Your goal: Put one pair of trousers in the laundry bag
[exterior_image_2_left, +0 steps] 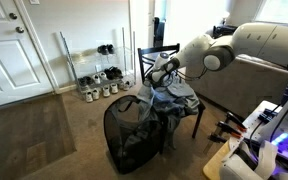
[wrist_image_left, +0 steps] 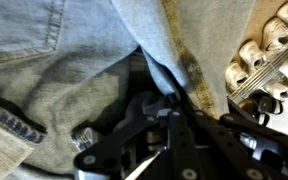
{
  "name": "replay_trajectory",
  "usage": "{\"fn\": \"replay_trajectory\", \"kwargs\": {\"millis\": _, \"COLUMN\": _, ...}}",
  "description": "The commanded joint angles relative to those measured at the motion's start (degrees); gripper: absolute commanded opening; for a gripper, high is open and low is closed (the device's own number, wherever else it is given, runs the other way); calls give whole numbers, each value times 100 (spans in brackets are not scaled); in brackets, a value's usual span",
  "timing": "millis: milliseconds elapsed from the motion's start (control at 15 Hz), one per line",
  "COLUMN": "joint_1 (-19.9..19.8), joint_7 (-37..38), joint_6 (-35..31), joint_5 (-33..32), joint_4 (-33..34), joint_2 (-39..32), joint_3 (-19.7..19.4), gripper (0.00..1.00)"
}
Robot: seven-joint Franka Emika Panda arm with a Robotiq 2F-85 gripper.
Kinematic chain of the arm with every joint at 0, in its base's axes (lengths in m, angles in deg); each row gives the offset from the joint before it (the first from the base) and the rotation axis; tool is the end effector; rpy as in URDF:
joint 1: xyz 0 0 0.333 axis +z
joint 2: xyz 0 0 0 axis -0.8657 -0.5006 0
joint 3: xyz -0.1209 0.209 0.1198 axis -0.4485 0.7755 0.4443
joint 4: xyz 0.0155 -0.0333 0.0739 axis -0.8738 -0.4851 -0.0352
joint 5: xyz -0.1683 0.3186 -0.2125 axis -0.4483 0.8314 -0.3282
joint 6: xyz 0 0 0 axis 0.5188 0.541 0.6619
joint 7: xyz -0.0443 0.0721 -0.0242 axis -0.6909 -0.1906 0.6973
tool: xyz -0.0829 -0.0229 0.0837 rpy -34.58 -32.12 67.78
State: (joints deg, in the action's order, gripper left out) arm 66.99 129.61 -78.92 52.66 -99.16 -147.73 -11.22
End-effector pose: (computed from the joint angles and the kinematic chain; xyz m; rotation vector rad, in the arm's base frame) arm 0.7524 -0.0209 -0.0229 -2.5294 1.4482 -0.7211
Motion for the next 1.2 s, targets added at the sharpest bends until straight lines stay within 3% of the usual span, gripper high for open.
{"fn": "replay_trajectory", "kwargs": {"millis": 0, "joint_1": 309, "joint_7": -20, "joint_6": -936, "joint_5": 21, "joint_4": -856, "joint_2": 428, "joint_3": -20, "gripper": 1}}
{"fn": "replay_trajectory", "kwargs": {"millis": 467, "joint_1": 836, "joint_7": -178, "joint_6": -2700, "joint_5": -39, "joint_4": -2424, "joint_2": 1129, "joint_3": 44, "gripper": 1}}
{"fn": "replay_trajectory", "kwargs": {"millis": 733, "joint_1": 754, "joint_7": -542, "joint_6": -3539, "joint_5": -562, "joint_4": -3351, "joint_2": 1695, "joint_3": 641, "gripper": 1}}
{"fn": "replay_trajectory", "kwargs": {"millis": 800, "joint_1": 724, "joint_7": -1194, "joint_6": -3655, "joint_5": -150, "joint_4": -3533, "joint_2": 1814, "joint_3": 904, "gripper": 1}}
{"fn": "replay_trajectory", "kwargs": {"millis": 867, "joint_1": 731, "joint_7": -1367, "joint_6": -3386, "joint_5": -101, "joint_4": -3431, "joint_2": 1904, "joint_3": 959, "gripper": 1}}
{"fn": "replay_trajectory", "kwargs": {"millis": 1133, "joint_1": 680, "joint_7": -2201, "joint_6": -3392, "joint_5": 190, "joint_4": -4131, "joint_2": 2498, "joint_3": 1350, "gripper": 1}}
